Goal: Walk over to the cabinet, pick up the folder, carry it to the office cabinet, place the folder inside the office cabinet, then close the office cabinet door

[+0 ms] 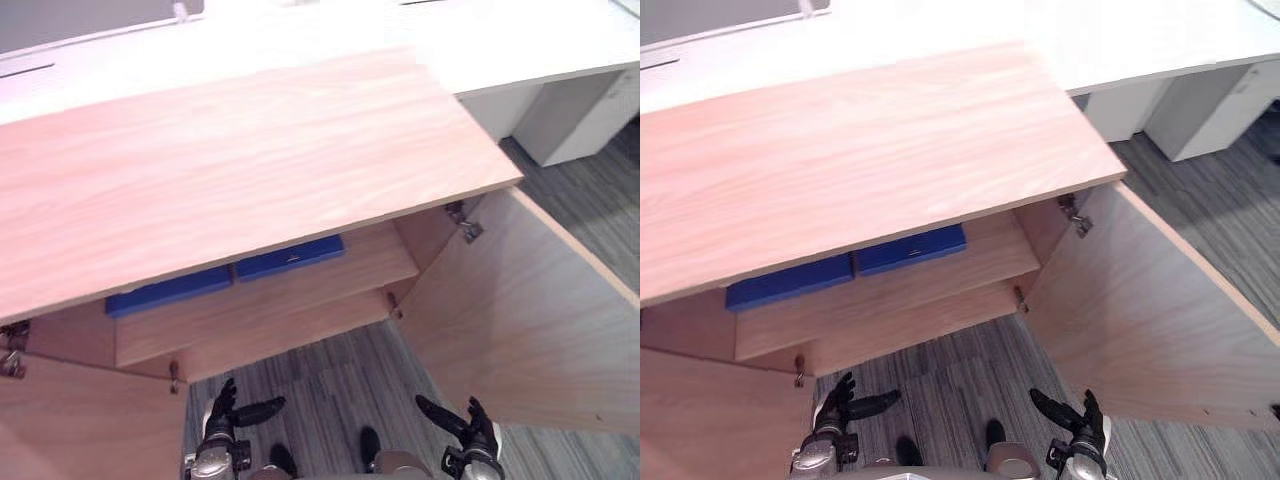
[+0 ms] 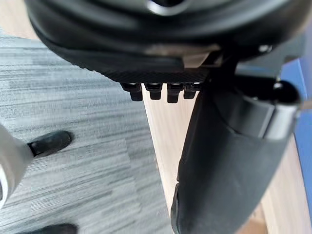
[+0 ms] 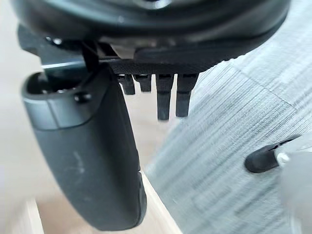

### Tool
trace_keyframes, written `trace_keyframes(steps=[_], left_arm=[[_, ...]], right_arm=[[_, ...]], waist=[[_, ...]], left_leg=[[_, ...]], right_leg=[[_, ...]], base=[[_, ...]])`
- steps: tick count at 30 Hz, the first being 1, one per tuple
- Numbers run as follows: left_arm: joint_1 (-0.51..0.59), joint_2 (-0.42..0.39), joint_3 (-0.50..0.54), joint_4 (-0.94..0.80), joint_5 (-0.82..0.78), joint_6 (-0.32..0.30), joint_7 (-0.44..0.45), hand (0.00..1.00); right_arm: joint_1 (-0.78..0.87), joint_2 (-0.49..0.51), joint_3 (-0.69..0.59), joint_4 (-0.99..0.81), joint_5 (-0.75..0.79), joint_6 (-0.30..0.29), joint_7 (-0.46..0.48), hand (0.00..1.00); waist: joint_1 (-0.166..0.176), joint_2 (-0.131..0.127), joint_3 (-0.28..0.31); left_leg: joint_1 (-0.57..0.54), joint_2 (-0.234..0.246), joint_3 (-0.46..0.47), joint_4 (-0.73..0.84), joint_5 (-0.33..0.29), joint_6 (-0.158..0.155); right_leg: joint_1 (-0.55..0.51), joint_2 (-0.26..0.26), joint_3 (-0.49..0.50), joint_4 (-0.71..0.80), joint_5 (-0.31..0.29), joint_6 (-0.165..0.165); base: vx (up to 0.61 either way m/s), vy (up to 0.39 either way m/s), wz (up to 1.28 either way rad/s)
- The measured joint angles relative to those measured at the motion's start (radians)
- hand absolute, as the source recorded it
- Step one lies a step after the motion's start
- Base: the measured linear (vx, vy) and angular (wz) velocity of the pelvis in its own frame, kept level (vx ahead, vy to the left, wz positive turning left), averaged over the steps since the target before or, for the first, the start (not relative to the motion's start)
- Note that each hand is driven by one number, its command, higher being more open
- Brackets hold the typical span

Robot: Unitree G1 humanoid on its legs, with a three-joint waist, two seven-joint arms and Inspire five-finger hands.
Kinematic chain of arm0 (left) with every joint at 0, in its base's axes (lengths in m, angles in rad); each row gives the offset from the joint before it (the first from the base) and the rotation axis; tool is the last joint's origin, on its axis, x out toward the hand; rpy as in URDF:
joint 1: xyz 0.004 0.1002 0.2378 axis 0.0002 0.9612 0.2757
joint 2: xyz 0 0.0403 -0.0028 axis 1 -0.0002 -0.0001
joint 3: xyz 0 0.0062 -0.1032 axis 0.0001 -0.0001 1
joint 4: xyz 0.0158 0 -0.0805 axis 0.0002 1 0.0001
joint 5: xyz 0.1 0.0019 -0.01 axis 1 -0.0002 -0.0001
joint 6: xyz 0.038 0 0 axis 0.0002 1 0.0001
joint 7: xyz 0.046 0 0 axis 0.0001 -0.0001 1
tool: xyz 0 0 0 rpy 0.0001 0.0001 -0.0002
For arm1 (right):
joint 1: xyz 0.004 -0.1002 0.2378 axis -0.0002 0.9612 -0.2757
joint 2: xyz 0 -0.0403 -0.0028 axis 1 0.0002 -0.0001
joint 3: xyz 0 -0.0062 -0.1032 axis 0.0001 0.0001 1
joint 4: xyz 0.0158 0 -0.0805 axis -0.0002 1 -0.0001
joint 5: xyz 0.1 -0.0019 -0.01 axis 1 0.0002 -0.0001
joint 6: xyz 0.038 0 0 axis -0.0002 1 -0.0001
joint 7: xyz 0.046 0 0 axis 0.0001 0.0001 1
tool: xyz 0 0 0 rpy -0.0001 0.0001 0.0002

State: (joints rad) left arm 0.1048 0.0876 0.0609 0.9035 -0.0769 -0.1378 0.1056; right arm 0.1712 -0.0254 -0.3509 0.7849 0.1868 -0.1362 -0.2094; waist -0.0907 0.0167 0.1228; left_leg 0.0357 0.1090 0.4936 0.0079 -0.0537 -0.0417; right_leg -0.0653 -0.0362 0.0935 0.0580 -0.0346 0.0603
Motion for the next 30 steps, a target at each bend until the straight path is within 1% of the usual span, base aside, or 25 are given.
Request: trace_keyframes(steps=[1, 3, 4, 6, 7, 9, 10, 11, 14, 15, 16, 17, 18, 19, 20, 21, 23, 25, 27, 30], left_arm=[[0.001, 0.0, 0.0, 0.002, 0.0, 0.001, -0.001, 1.0], [0.008, 0.0, 0.0, 0.003, 0.001, 0.001, -0.002, 1.0], [0.01, 0.0, 0.0, 0.003, 0.001, 0.001, -0.002, 1.0], [0.023, 0.0, 0.0, 0.003, 0.003, 0.0, -0.006, 1.0], [0.026, 0.0, 0.0, 0.003, 0.003, 0.0, -0.008, 1.0], [0.04, 0.0, -0.002, 0.007, 0.021, -0.001, -0.02, 1.0], [0.042, -0.002, -0.004, 0.009, 0.021, 0.0, -0.022, 1.0], [0.048, -0.006, -0.01, 0.009, 0.021, -0.001, -0.022, 1.0], [0.064, -0.016, -0.016, 0.011, 0.02, -0.001, -0.027, 1.0], [0.066, -0.015, -0.023, 0.011, 0.02, -0.002, -0.027, 1.0], [0.065, -0.015, -0.033, 0.015, 0.02, -0.003, -0.028, 1.0], [0.065, -0.014, -0.035, 0.016, 0.02, -0.004, -0.029, 1.0], [0.066, -0.012, -0.044, 0.019, 0.02, -0.005, -0.03, 1.0], [0.064, -0.009, -0.047, 0.02, 0.018, -0.008, -0.031, 1.0], [0.063, -0.009, -0.049, 0.02, 0.018, -0.01, -0.032, 1.0], [0.063, -0.009, -0.051, 0.019, 0.018, -0.019, -0.036, 1.0], [0.062, -0.008, -0.055, 0.017, 0.018, -0.026, -0.04, 1.0], [0.062, -0.006, -0.063, 0.014, 0.018, -0.032, -0.041, 1.0], [0.062, -0.006, -0.07, 0.012, 0.019, -0.042, -0.042, 1.0], [0.055, -0.006, -0.073, 0.005, 0.02, -0.045, -0.042, 1.0]], right_arm=[[0.0, 0.0, -0.015, -0.01, 0.014, 0.0, -0.001, 1.0], [0.001, 0.001, -0.086, -0.076, 0.04, 0.001, -0.012, 1.0], [0.001, -0.001, -0.104, -0.102, 0.05, 0.001, -0.017, 1.0], [-0.011, -0.024, -0.145, -0.195, 0.055, -0.002, -0.037, 1.0], [-0.018, -0.035, -0.15, -0.212, 0.056, -0.003, -0.04, 1.0], [-0.075, -0.093, -0.161, -0.235, 0.056, -0.008, -0.055, 1.0], [-0.091, -0.107, -0.165, -0.236, 0.056, -0.008, -0.059, 1.0], [-0.117, -0.138, -0.17, -0.238, 0.059, -0.009, -0.068, 1.0], [-0.189, -0.211, -0.172, -0.246, 0.068, -0.013, -0.077, 1.0], [-0.208, -0.234, -0.167, -0.246, 0.069, -0.015, -0.077, 1.0], [-0.238, -0.289, -0.14, -0.241, 0.086, -0.018, -0.072, 1.0], [-0.244, -0.3, -0.132, -0.238, 0.089, -0.018, -0.071, 1.0], [-0.273, -0.349, -0.089, -0.217, 0.096, -0.02, -0.066, 1.0], [-0.312, -0.391, -0.043, -0.18, 0.097, -0.022, -0.05, 1.0], [-0.331, -0.411, -0.018, -0.161, 0.097, -0.021, -0.041, 1.0], [-0.367, -0.44, 0.035, -0.133, 0.096, -0.022, -0.024, 1.0], [-0.412, -0.464, 0.1, -0.114, 0.094, -0.022, 0.013, 1.0], [-0.438, -0.475, 0.118, -0.096, 0.103, -0.022, 0.013, 1.0], [-0.44, -0.523, 0.167, -0.095, 0.084, -0.022, 0.04, 1.0], [-0.437, -0.532, 0.2, -0.108, 0.076, -0.022, 0.048, 1.0]], waist=[[-0.004, 0.0, 0.0], [-0.008, 0.004, 0.0], [-0.011, 0.006, -0.001], [-0.015, 0.018, -0.005], [-0.015, 0.021, -0.003], [-0.023, 0.028, 0.0], [-0.027, 0.031, 0.002], [-0.032, 0.036, 0.007], [-0.033, 0.046, 0.029], [-0.033, 0.054, 0.033], [-0.033, 0.063, 0.042], [-0.034, 0.064, 0.043], [-0.035, 0.073, 0.046], [-0.035, 0.075, 0.051], [-0.035, 0.076, 0.054], [-0.035, 0.078, 0.057], [-0.033, 0.082, 0.062], [-0.031, 0.087, 0.068], [-0.032, 0.095, 0.075], [-0.038, 0.098, 0.087]], left_leg=[[0.002, 0.0, 0.007, 0.0, 0.0, 0.0], [0.01, -0.003, 0.044, 0.0, 0.0, 0.0], [0.011, -0.005, 0.046, 0.0, 0.0, 0.0], [0.012, -0.01, 0.075, 0.0, -0.001, 0.0], [0.013, -0.012, 0.082, 0.0, -0.001, 0.0], [0.012, -0.021, 0.094, 0.0, -0.005, 0.001], [0.01, -0.022, 0.097, 0.001, -0.007, 0.0], [0.007, -0.029, 0.105, 0.001, -0.016, -0.007], [-0.003, -0.043, 0.135, -0.006, -0.018, -0.009], [-0.011, -0.045, 0.14, -0.004, -0.018, -0.009], [-0.028, -0.049, 0.148, 0.003, -0.019, -0.008], [-0.031, -0.05, 0.149, 0.004, -0.019, -0.008], [-0.041, -0.053, 0.151, 0.01, -0.019, -0.007], [-0.047, -0.055, 0.156, 0.018, -0.022, -0.002], [-0.049, -0.054, 0.158, 0.023, -0.024, 0.001], [-0.056, -0.051, 0.162, 0.035, -0.03, 0.005], [-0.063, -0.049, 0.167, 0.052, -0.037, 0.012], [-0.065, -0.04, 0.171, 0.069, -0.05, 0.013], [-0.062, -0.034, 0.171, 0.076, -0.066, 0.007], [-0.058, -0.025, 0.166, 0.086, -0.079, 0.006]], right_leg=[[0.0, 0.001, 0.01, -0.006, 0.006, 0.0], [-0.011, 0.003, 0.057, -0.014, 0.024, 0.003], [-0.016, 0.004, 0.069, -0.014, 0.028, 0.004], [-0.043, 0.009, 0.124, -0.016, 0.053, 0.01], [-0.048, 0.01, 0.136, -0.019, 0.06, 0.011], [-0.064, 0.008, 0.184, -0.04, 0.087, 0.019], [-0.067, 0.007, 0.192, -0.045, 0.093, 0.022], [-0.08, 0.008, 0.211, -0.048, 0.094, 0.025], [-0.102, 0.003, 0.253, -0.069, 0.096, 0.026], [-0.111, 0.003, 0.26, -0.073, 0.097, 0.024], [-0.129, -0.001, 0.268, -0.079, 0.103, 0.017], [-0.133, -0.001, 0.27, -0.08, 0.104, 0.017], [-0.144, -0.002, 0.278, -0.081, 0.113, 0.015], [-0.151, -0.004, 0.284, -0.081, 0.131, 0.018], [-0.154, -0.004, 0.286, -0.082, 0.137, 0.017], [-0.157, -0.004, 0.291, -0.084, 0.147, 0.021], [-0.159, -0.001, 0.298, -0.095, 0.167, 0.036], [-0.159, 0.006, 0.307, -0.097, 0.171, 0.038], [-0.162, 0.01, 0.315, -0.096, 0.173, 0.04], [-0.162, 0.016, 0.318, -0.093, 0.173, 0.042]], base=[[-0.07, 0.006, -0.49], [-0.08, 0.01, -0.56], [-0.11, 0.002, -0.6], [-0.14, 0.001, -0.66], [-0.15, 0.0, -0.67], [-0.17, -0.019, -0.59], [-0.19, -0.042, -0.45], [-0.2, -0.046, -0.42], [-0.18, -0.04, -0.44], [-0.13, -0.052, -0.39], [-0.05, -0.03, -0.24], [-0.03, -0.035, -0.23], [0.02, -0.025, -0.17], [0.02, -0.033, -0.18], [0.05, -0.042, -0.16], [0.06, -0.036, -0.14], [0.1, -0.029, -0.18], [0.1, -0.024, -0.23], [0.08, -0.018, -0.29], [0.05, -0.034, -0.19]])
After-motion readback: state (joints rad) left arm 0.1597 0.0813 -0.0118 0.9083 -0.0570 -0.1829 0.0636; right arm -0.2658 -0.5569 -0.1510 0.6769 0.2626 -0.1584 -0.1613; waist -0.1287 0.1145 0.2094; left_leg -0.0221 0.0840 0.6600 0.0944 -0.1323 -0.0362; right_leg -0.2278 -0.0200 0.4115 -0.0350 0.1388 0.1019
